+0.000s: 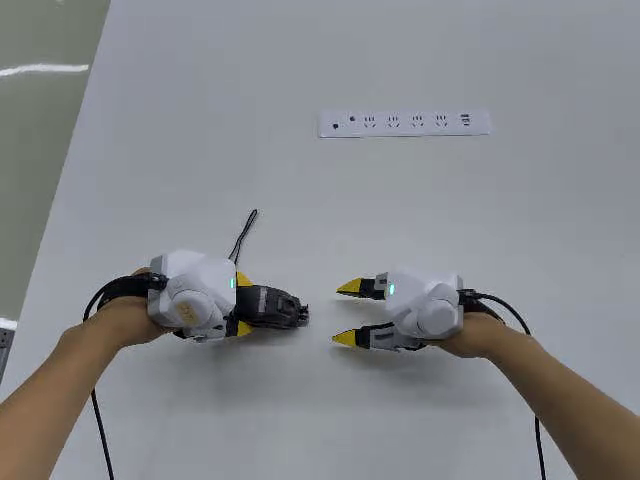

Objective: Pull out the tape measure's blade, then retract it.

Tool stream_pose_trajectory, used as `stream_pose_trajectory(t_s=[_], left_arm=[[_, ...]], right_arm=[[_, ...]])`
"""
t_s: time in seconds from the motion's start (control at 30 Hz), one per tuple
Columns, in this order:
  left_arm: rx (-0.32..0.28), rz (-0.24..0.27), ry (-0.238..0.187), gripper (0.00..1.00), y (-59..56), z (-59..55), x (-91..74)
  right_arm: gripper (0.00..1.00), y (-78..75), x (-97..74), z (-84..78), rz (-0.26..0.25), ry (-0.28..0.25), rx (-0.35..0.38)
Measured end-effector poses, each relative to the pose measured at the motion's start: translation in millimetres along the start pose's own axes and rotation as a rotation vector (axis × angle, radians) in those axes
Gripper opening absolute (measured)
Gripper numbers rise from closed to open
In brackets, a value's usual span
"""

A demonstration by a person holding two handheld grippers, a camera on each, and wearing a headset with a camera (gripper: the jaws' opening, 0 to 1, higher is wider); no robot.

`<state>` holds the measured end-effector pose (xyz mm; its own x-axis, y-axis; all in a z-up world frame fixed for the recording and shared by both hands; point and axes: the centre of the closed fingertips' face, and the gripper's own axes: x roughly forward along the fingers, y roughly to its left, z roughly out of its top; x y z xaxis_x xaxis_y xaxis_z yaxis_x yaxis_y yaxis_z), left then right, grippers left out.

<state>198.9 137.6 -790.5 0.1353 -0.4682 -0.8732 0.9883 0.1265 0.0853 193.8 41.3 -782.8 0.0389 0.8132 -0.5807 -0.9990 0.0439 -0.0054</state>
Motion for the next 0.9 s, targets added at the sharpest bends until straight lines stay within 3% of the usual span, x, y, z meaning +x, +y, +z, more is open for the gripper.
stream_pose_trajectory(t_s=[0.47,0.9], left_arm=[[-0.020,-0.010,-0.018,0.28,-1.2,0.4,0.0],[-0.031,-0.006,-0.017,0.27,-1.0,-0.6,-0.2]], right_arm=[[0.31,5.1,30.1,2.7,0.029,0.001,0.009],[0.22,1.7,44.9,4.9,0.038,0.009,-0.008]])
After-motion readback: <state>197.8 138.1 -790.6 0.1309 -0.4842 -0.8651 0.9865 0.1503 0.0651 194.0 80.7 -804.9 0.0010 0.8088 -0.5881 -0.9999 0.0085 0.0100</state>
